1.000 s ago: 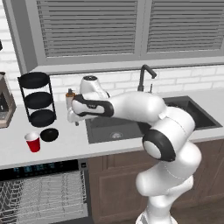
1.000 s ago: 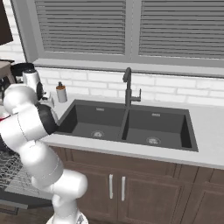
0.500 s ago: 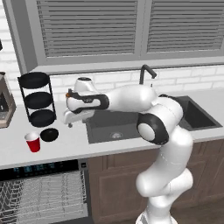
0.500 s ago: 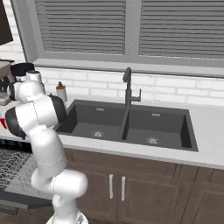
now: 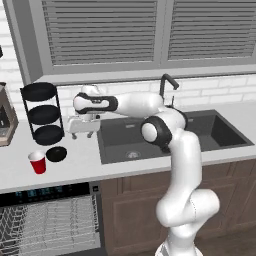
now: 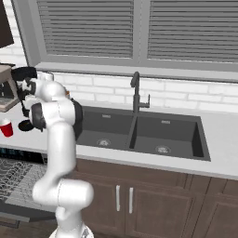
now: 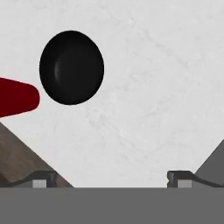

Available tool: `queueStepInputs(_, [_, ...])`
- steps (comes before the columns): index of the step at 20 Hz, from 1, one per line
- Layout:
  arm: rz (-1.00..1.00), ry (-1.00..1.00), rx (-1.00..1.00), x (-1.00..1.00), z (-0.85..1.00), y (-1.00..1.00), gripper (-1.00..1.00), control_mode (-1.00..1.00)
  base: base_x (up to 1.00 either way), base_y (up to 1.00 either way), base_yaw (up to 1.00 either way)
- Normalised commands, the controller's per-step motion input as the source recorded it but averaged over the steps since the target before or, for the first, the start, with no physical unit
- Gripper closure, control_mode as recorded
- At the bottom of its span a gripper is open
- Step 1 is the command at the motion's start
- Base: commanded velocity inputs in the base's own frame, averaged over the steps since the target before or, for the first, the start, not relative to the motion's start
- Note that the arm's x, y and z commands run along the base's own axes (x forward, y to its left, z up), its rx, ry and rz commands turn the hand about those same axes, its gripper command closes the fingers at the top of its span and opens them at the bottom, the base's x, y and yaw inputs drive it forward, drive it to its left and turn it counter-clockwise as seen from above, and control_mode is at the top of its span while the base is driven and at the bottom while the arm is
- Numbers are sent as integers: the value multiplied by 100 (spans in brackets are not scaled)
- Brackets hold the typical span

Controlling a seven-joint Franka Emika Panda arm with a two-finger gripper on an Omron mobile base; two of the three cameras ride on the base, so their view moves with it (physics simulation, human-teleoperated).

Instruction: Pick up the cup and bowl from the counter, place them in the dishwasher, and close the dishwasher door.

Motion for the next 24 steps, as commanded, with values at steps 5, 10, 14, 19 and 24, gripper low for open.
queueStepInputs(5, [-9, 27, -5, 25, -1, 28, -100, -100, 0, 0, 0])
queueStepInputs(10, [-12, 3, -1, -49, -23, -2, -100, -100, 0, 0, 0])
queueStepInputs(14, [-1, -19, 0, -100, -96, -48, -100, -100, 0, 0, 0])
queueStepInputs(19, [0, -14, 0, -67, -47, -15, -100, -100, 0, 0, 0])
queueStepInputs(24, [-10, -11, 4, -11, -1, 6, -100, -100, 0, 0, 0])
